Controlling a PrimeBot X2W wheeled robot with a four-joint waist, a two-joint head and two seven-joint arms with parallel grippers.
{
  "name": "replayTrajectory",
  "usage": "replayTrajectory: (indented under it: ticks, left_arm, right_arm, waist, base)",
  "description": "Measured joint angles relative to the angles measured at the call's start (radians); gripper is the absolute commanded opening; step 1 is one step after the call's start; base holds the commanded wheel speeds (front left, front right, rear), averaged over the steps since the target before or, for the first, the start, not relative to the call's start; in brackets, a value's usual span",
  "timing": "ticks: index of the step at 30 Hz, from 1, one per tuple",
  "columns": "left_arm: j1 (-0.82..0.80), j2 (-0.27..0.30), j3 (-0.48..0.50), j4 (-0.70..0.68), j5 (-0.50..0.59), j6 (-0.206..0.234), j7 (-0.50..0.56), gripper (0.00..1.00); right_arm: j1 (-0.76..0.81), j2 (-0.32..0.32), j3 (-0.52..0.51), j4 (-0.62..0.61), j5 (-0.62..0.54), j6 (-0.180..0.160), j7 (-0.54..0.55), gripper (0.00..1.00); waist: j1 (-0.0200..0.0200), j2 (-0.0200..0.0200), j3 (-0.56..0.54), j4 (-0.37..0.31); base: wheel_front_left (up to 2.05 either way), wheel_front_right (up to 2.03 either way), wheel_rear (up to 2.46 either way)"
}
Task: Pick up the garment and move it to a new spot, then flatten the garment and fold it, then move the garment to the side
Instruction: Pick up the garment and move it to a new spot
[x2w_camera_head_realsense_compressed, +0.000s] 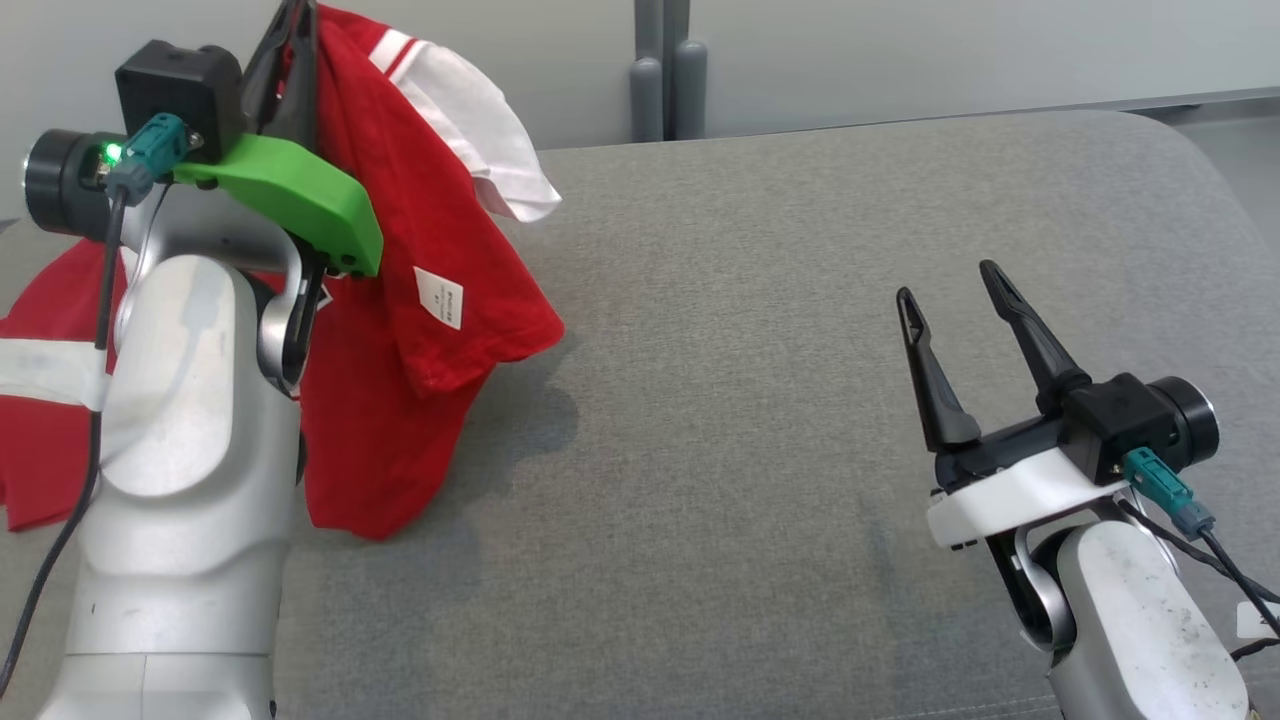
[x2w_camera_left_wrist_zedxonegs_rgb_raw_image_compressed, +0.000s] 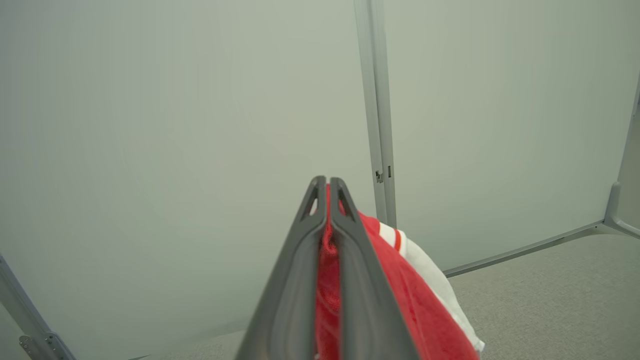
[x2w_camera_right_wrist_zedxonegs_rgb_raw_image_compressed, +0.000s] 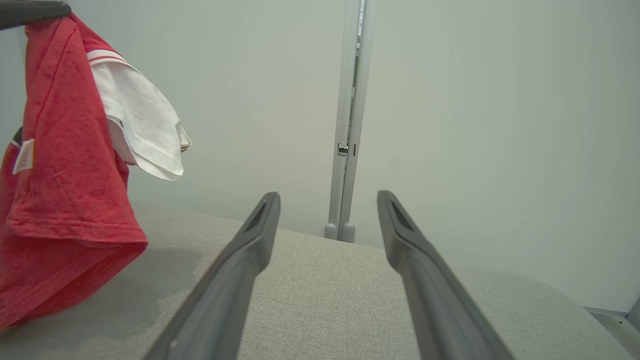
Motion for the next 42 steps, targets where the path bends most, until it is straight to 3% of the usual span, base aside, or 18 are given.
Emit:
replayTrajectory:
  ticks: [8,11,16,26,34,35,36,37,38,42]
  left_arm:
    - [0.086,0.002,-0.077,0.016,-0.046,0.010,0.026,0.00]
    - [0.129,0.005,-0.150,0.037,-0.134,0.019,0.025,0.00]
    - [0.172,0.006,-0.275,0.055,-0.188,0.039,0.025,0.00]
    - [0.143,0.010,-0.414,0.033,-0.223,0.115,0.006,0.00]
    - [0.143,0.012,-0.524,0.074,-0.274,0.134,0.018,0.00]
    - [0.143,0.012,-0.535,0.076,-0.284,0.134,0.018,0.04]
    - [0.143,0.013,-0.550,0.079,-0.289,0.134,0.018,0.45]
    - [0.143,0.013,-0.564,0.082,-0.295,0.134,0.017,0.62]
    - [0.143,0.013,-0.578,0.087,-0.306,0.133,0.017,1.00]
    - [0.144,0.014,-0.620,0.100,-0.342,0.133,0.017,1.00]
  right_arm:
    - [0.012,0.004,0.025,-0.006,0.007,0.001,0.000,1.00]
    - [0.013,0.005,0.034,-0.006,0.007,0.001,0.000,1.00]
    - [0.013,0.010,0.058,-0.007,0.007,0.010,0.000,1.00]
    - [0.008,0.027,0.092,-0.011,0.012,0.019,0.000,1.00]
    - [-0.002,0.031,0.087,-0.022,0.017,0.018,0.000,1.00]
    - [-0.006,0.031,0.084,-0.024,0.018,0.017,0.000,1.00]
    - [-0.012,0.031,0.080,-0.027,0.020,0.015,0.000,1.00]
    - [-0.016,0.031,0.076,-0.029,0.021,0.009,0.000,1.00]
    - [-0.017,0.032,0.072,-0.029,0.021,0.008,0.000,1.00]
    - [-0.018,0.032,0.068,-0.029,0.021,0.008,0.000,1.00]
  waist:
    - [0.0000,0.0000,-0.020,-0.093]
    - [0.0000,0.0000,-0.021,-0.129]
    - [-0.0001,0.0000,-0.018,-0.190]
    - [0.0000,0.0000,0.016,-0.320]
    - [0.0000,0.0000,0.063,-0.396]
    - [0.0000,0.0000,0.071,-0.402]
    - [0.0000,0.0000,0.079,-0.407]
    - [0.0000,0.0000,0.087,-0.411]
    - [0.0000,0.0000,0.094,-0.414]
    - [0.0000,0.0000,0.111,-0.419]
  base:
    - [0.00,0.00,0.00]
    - [0.00,0.00,0.00]
    - [0.00,0.00,0.00]
    - [0.00,0.00,0.00]
    - [0.00,0.00,0.00]
    - [0.00,0.00,0.00]
    - [0.00,0.00,0.00]
    - [0.00,0.00,0.00]
    - [0.00,0.00,0.00]
    - [0.00,0.00,0.00]
